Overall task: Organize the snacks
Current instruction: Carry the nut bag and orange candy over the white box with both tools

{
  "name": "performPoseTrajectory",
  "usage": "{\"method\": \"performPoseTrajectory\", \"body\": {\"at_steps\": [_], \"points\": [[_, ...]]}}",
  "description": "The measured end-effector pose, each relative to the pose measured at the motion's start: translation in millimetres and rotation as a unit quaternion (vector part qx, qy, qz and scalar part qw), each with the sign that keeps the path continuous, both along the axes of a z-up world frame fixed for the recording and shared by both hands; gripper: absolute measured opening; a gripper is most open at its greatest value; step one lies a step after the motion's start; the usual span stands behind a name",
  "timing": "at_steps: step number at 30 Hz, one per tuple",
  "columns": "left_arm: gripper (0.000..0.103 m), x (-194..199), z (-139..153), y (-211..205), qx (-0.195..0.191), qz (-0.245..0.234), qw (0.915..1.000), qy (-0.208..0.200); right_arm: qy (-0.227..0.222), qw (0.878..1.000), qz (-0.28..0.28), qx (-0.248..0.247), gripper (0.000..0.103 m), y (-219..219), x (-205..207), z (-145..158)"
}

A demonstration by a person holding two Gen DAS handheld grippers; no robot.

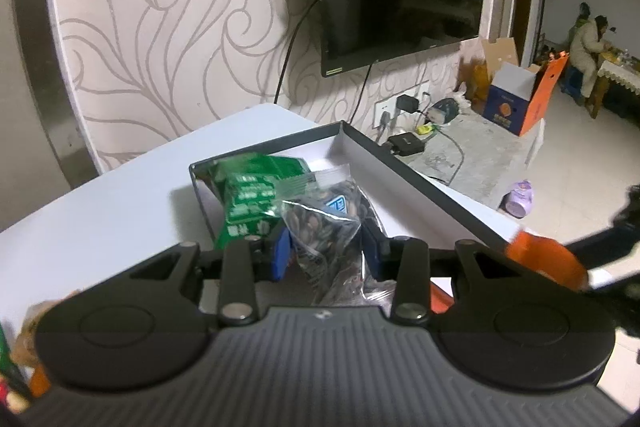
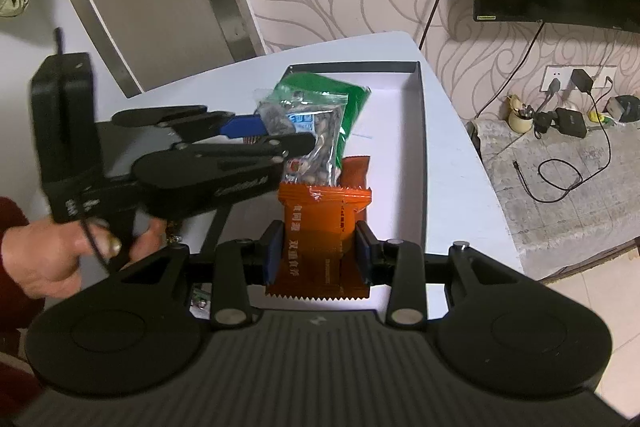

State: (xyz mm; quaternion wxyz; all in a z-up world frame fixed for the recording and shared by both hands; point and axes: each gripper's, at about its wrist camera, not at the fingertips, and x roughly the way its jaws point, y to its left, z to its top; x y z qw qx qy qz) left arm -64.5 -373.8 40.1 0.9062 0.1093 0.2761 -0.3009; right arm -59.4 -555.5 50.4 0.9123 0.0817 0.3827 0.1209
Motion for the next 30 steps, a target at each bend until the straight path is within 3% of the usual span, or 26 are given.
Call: {"method": "performPoseTrajectory", "body": {"at_steps": [8, 30], "points": [[0.041, 7, 3, -16, 0.000, -0.006, 0.9999, -0.010, 0.005, 1.000, 0.003, -0.003, 0.043, -5, 3, -2], [0.041, 2, 10, -4, -0.004, 0.017, 0.9998, -0.007, 0.004, 1.000, 0.024, 0.001, 0.043, 1, 9, -5]]}}
